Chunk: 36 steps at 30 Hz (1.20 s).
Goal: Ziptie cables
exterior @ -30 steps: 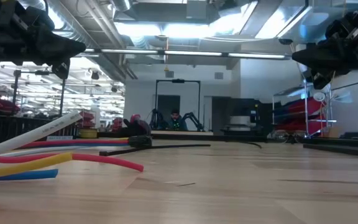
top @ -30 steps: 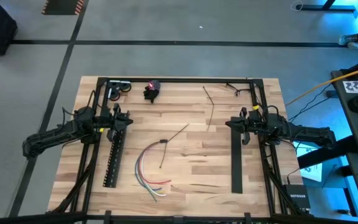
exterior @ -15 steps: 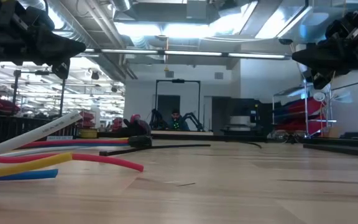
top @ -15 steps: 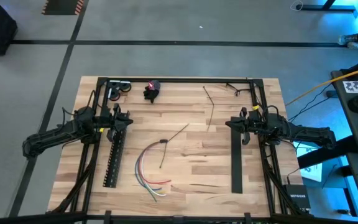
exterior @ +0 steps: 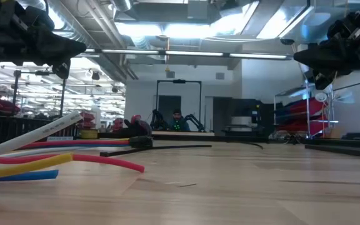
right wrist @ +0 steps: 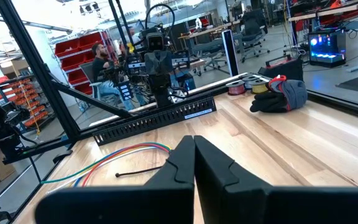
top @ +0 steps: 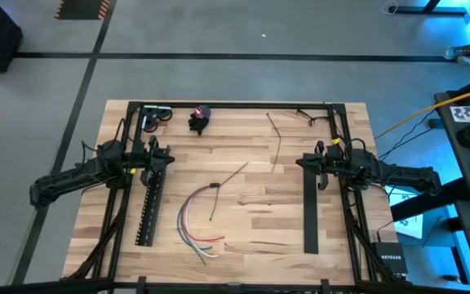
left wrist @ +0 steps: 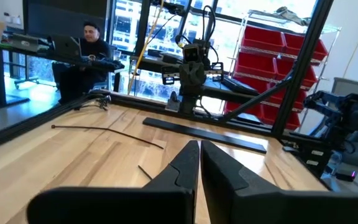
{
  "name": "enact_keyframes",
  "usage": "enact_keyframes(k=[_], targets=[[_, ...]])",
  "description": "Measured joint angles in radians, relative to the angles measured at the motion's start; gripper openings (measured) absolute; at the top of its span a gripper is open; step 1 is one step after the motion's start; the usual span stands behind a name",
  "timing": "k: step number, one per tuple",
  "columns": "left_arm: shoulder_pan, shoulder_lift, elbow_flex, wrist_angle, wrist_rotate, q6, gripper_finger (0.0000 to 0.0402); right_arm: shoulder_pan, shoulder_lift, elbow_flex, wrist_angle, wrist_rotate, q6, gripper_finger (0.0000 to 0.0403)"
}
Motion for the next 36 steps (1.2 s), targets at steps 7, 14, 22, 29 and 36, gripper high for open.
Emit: enact_keyframes(k=[7,14,22,29,36], targets=[[0.000,0.000,0.000,0.041,0.000,-0.096,0.0011,0.000,0.000,0.000,0.000,0.000,-0.027,0.0003],[0.000,0.003,0.000,0.149,-0.174,-0.434,0.0011,0.000,0.000,0.000,0.010,0.027,0.162,0.0003],[-0.004,0.104,0.160,0.056,-0.211,-0.446,0.0002,0.000,0.000,0.000,0.070,0.344,0.784,0.0003],[-0.046,0.476,0.472,-0.214,-0.248,-0.216,0.0001,0.000,0.000,0.000,0.064,0.419,0.584,0.0003],[-0.246,0.954,0.826,-0.397,-0.339,-0.236,0.0000,0.000,0.000,0.000,0.044,0.252,0.468,0.0003]])
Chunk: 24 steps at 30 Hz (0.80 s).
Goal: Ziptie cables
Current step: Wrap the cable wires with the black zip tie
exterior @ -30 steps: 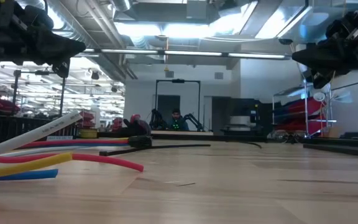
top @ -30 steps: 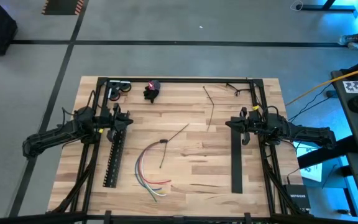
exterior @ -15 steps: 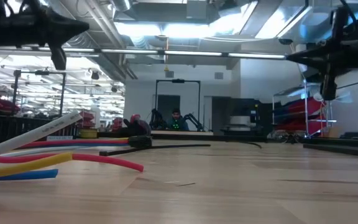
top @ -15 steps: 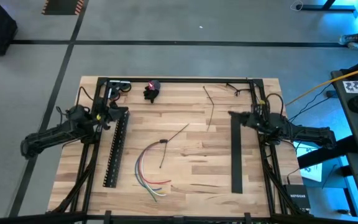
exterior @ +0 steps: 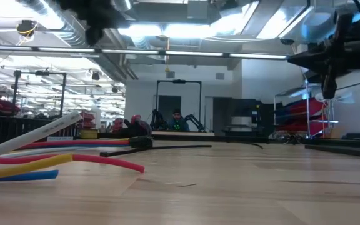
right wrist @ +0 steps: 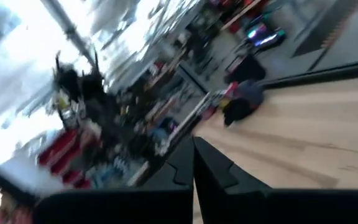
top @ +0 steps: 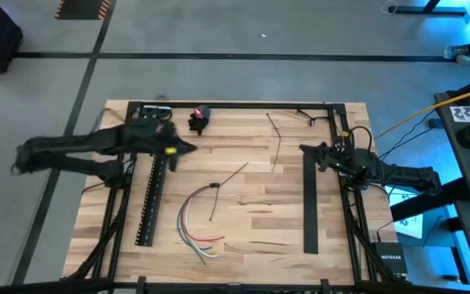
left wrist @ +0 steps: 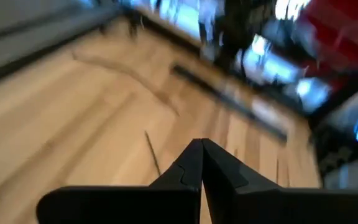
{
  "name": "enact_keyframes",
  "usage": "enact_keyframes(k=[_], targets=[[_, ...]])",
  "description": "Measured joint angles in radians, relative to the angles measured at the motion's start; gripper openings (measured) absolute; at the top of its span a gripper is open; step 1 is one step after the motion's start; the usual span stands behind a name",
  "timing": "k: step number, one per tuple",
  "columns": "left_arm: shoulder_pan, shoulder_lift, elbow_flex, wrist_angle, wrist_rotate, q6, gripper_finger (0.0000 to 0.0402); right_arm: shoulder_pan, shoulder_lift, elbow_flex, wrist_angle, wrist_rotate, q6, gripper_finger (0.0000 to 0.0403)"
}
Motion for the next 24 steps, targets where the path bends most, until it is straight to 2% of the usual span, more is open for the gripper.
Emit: enact_keyframes(k=[4,11,14,17,20,24], targets=[[-0.136,0.242,0.170,-0.118,-0.086,-0.058,0.0000,0.000,0.001,0.000,-0.015,-0.109,-0.055,0.0003],[-0.291,0.554,0.302,-0.084,-0.102,-0.278,0.0000,0.000,0.001,0.000,-0.030,-0.190,-0.204,0.0003],[-0.322,0.643,0.311,-0.058,-0.075,-0.408,0.0001,0.000,0.001,0.000,-0.033,-0.207,-0.251,0.0003],[-0.331,0.730,0.312,-0.027,-0.007,-0.519,0.0009,0.000,0.001,0.000,-0.036,-0.224,-0.339,0.0003],[-0.319,0.798,0.312,-0.036,0.046,-0.540,0.0029,0.000,0.001,0.000,-0.038,-0.227,-0.414,0.0003],[-0.286,0.853,0.312,-0.045,0.067,-0.567,0.0069,0.000,0.001,0.000,-0.038,-0.230,-0.416,0.0003]])
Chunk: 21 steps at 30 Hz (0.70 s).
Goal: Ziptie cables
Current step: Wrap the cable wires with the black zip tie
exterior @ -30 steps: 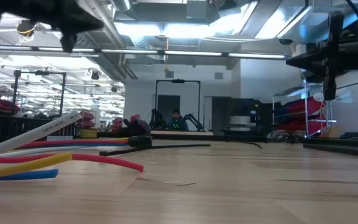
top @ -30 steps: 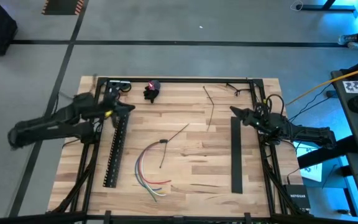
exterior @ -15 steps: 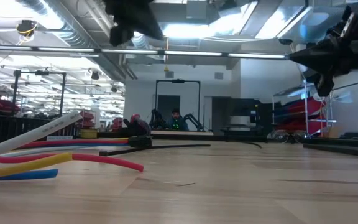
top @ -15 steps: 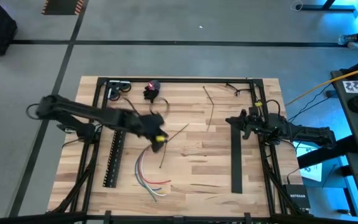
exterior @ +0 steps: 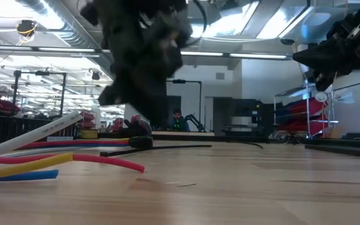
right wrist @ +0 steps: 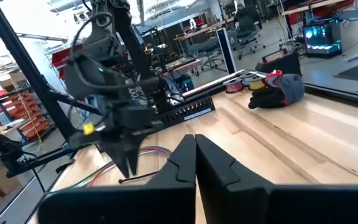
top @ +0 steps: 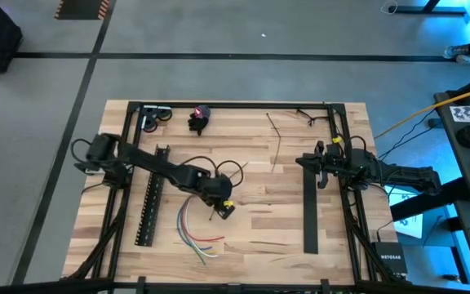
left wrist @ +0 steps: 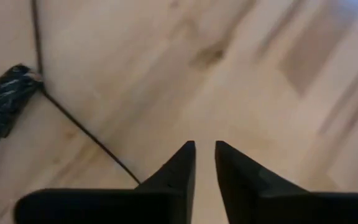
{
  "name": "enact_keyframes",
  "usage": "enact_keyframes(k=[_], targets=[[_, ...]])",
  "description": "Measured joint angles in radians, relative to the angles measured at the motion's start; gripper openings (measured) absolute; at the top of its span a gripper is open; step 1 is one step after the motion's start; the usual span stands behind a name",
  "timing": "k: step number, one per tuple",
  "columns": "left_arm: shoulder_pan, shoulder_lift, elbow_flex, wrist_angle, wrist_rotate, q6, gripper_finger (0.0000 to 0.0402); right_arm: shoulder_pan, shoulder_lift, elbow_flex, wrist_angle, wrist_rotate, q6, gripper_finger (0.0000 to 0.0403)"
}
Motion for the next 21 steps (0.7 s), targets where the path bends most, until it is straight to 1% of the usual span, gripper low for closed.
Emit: enact_keyframes(k=[4,6,9,12,18,21], targets=[[0.033,0.007,0.000,-0.052,0.003,-0.063,0.0112,0.000,0.006,0.000,-0.005,-0.029,0.010,0.0003],[0.039,0.003,-0.001,-0.082,0.029,-0.084,0.0128,0.000,0.020,0.000,-0.007,-0.031,0.036,0.0003],[0.027,-0.017,-0.001,-0.093,0.072,-0.115,0.0137,0.000,0.048,0.000,-0.007,-0.031,0.051,0.0005],[-0.005,-0.023,0.000,-0.097,0.070,-0.142,0.0139,0.000,0.098,0.000,-0.007,-0.031,0.052,0.0025],[-0.097,0.012,-0.001,-0.143,-0.048,-0.198,0.0139,0.000,0.202,0.000,-0.007,-0.041,0.054,0.0096],[-0.118,0.021,-0.001,-0.156,-0.123,-0.206,0.0139,0.000,0.236,0.000,-0.007,-0.041,0.054,0.0121]])
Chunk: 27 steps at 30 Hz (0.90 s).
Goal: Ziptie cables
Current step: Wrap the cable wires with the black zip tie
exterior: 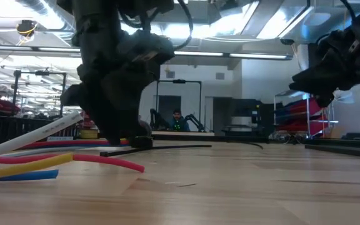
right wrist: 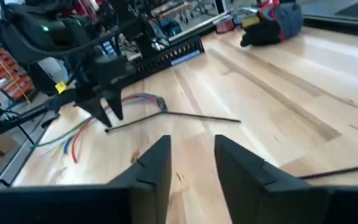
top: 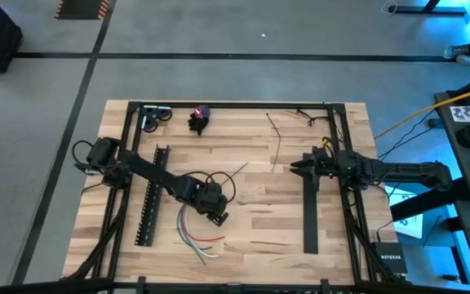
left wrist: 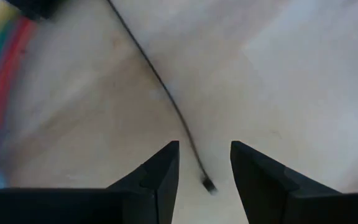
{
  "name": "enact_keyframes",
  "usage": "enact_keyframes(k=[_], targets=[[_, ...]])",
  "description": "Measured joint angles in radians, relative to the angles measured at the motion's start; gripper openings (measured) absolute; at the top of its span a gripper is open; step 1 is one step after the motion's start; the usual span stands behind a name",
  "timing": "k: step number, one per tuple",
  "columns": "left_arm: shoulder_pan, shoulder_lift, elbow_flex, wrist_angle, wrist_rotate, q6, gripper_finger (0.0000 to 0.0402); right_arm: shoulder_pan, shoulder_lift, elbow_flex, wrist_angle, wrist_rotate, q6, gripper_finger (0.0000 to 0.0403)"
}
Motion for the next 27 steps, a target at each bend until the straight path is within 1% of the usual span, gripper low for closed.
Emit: enact_keyframes(k=[2,5,9,13,18,19,23,25,27], targets=[[-0.008,0.003,-0.009,0.006,-0.030,-0.001,0.0139,0.000,0.014,0.000,0.000,0.000,0.000,0.0129],[-0.015,0.007,-0.019,0.011,-0.081,-0.012,0.0139,0.000,0.020,0.000,0.000,0.000,-0.020,0.0130],[-0.015,0.027,-0.028,0.018,-0.099,0.005,0.0124,0.000,0.019,0.000,0.001,0.000,-0.073,0.0127],[-0.016,0.062,-0.028,0.046,-0.114,0.014,0.0088,0.000,0.018,0.000,0.001,0.000,-0.081,0.0127],[-0.009,0.068,-0.027,0.074,-0.122,0.039,0.0015,0.000,0.018,0.000,0.001,0.000,-0.082,0.0126],[-0.007,0.063,-0.026,0.074,-0.121,0.040,0.0008,0.000,0.018,0.000,0.001,0.001,-0.082,0.0126],[-0.001,0.033,-0.003,0.055,-0.111,0.072,0.0002,0.000,0.018,0.012,-0.016,0.000,-0.082,0.0126],[-0.001,0.000,0.017,0.056,-0.107,0.101,0.0002,0.000,0.019,0.042,-0.020,-0.008,-0.088,0.0126],[0.001,-0.046,0.048,0.038,-0.097,0.130,0.0001,0.000,0.018,0.085,-0.013,-0.009,-0.131,0.0126]])
